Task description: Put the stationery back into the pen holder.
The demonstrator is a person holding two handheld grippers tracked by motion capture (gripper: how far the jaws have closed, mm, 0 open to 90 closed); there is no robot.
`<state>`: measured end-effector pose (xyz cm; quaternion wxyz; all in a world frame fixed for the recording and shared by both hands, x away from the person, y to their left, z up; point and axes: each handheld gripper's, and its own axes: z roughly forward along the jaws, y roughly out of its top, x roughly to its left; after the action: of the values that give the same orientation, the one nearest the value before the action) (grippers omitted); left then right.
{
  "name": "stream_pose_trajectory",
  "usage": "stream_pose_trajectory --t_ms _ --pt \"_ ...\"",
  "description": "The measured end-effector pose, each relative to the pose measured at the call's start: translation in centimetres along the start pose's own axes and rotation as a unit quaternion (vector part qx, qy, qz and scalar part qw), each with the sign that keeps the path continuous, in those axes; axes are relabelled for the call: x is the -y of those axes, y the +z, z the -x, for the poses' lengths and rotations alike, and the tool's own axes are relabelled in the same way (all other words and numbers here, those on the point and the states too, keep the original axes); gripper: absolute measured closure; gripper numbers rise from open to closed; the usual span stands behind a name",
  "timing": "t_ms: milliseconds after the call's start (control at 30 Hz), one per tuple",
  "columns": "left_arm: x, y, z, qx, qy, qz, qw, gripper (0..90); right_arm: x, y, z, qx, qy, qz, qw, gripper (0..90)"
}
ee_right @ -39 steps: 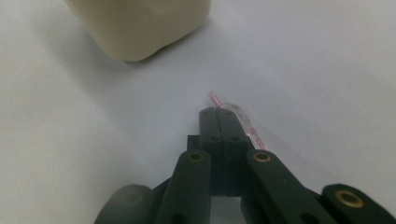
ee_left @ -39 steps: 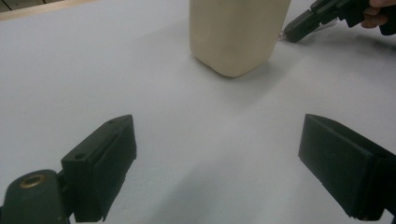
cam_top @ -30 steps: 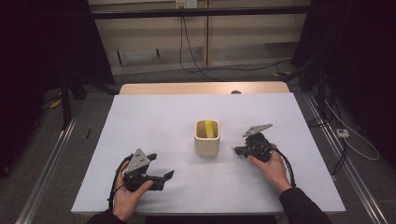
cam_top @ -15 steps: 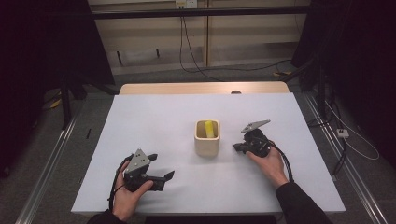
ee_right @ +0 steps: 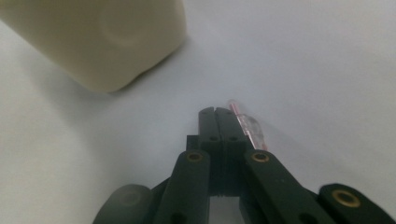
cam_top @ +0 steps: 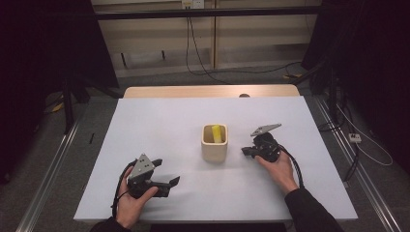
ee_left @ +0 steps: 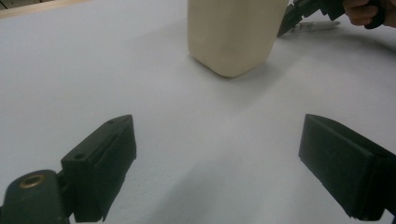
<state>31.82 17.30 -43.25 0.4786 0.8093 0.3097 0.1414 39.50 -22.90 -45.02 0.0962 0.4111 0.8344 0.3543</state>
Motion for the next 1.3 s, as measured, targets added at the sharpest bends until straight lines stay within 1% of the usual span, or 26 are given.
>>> stream_pose_trajectory --t_ms 67,167,200,267,333,400,433,467,500,533,567,633,667,767,867,933,1033,1067,1167,1233,1300 --pt "0.0 0.0 0.0 0.000 0.000 0.001 1.0000 11.0 0.0 -0.4 -0.2 0.000 0.001 0.007 1.0000 89.9" --pt "0.0 -0.1 -0.1 -0.002 -0.007 0.002 1.0000 10.5 0.0 -0.9 -0.4 -0.007 -0.004 0.011 0.9999 85.7" --pt "0.0 -0.1 -0.2 -0.003 -0.004 0.001 1.0000 10.5 0.0 -1.1 -0.4 -0.007 -0.005 0.013 0.9999 84.9" --pt "0.0 -0.1 -0.2 -0.002 -0.007 0.001 1.0000 10.6 -0.1 -1.5 -0.5 -0.009 -0.009 0.021 0.9997 80.2" --pt "0.0 -0.1 -0.2 -0.002 -0.005 0.000 1.0000 10.5 -0.2 -2.1 -0.5 -0.008 -0.012 0.032 0.9994 73.3" --pt "0.0 -0.1 -0.2 -0.001 -0.005 0.000 1.0000 10.5 -0.2 -2.7 -0.5 -0.010 -0.018 0.039 0.9990 64.9" --pt "0.0 -0.1 -0.2 -0.001 -0.004 -0.001 1.0000 10.5 -0.3 -3.0 -0.4 -0.008 -0.016 0.039 0.9991 58.9" --pt "0.0 -0.1 -0.2 -0.001 -0.005 0.000 1.0000 10.5 -0.3 -3.2 -0.3 -0.010 -0.013 0.036 0.9992 51.2" --pt "0.0 -0.1 -0.2 0.000 -0.007 0.000 1.0000 10.5 -0.4 -3.4 -0.1 -0.013 -0.010 0.034 0.9993 45.8" --pt "0.0 -0.1 -0.2 -0.001 -0.007 0.000 1.0000 10.5 -0.4 -3.6 0.1 -0.015 -0.011 0.036 0.9992 43.2" --pt "0.0 -0.1 -0.2 -0.002 -0.007 0.000 1.0000 10.4 -0.4 -3.8 0.1 -0.013 -0.010 0.037 0.9992 37.8" --pt "0.0 -0.1 -0.2 -0.001 -0.011 0.001 0.9999 10.2 -0.5 -4.0 0.3 -0.010 -0.009 0.035 0.9993 20.8" --pt "0.0 -0.1 -0.2 -0.001 -0.013 0.001 0.9999 10.2 -0.5 -4.1 0.4 -0.008 -0.008 0.030 0.9995 17.0" --pt "0.0 -0.1 -0.3 -0.002 -0.013 0.001 0.9999 10.1 -0.4 -4.3 0.8 -0.003 -0.006 0.023 0.9997 9.2" --pt "0.0 -0.1 -0.3 -0.002 -0.012 0.001 0.9999 9.9 -0.2 -4.6 1.3 -0.009 0.003 0.019 0.9998 9.5" --pt "0.0 -0.1 -0.3 0.000 -0.014 0.001 0.9999 9.8 0.0 -5.0 1.7 -0.018 0.006 0.020 0.9996 12.5" --pt "0.0 -0.1 -0.3 0.000 -0.016 0.001 0.9999 9.9 0.2 -5.7 2.1 -0.010 0.004 0.012 0.9999 13.6" --pt "0.0 -0.1 -0.3 0.000 -0.016 0.001 0.9999 9.9 0.2 -6.0 2.3 -0.007 0.003 0.010 0.9999 15.9" --pt "0.0 -0.1 -0.3 0.001 -0.015 0.000 0.9999 9.8 0.5 -6.7 2.6 0.018 -0.013 -0.015 0.9996 20.4" --pt "0.0 0.0 -0.3 0.001 -0.015 0.000 0.9999 9.9 0.9 -7.1 3.0 0.020 -0.010 -0.028 0.9994 23.0" --pt "0.0 0.0 -0.3 0.001 -0.014 0.000 0.9999 9.9 1.3 -7.4 3.5 0.018 -0.009 -0.043 0.9989 27.8"
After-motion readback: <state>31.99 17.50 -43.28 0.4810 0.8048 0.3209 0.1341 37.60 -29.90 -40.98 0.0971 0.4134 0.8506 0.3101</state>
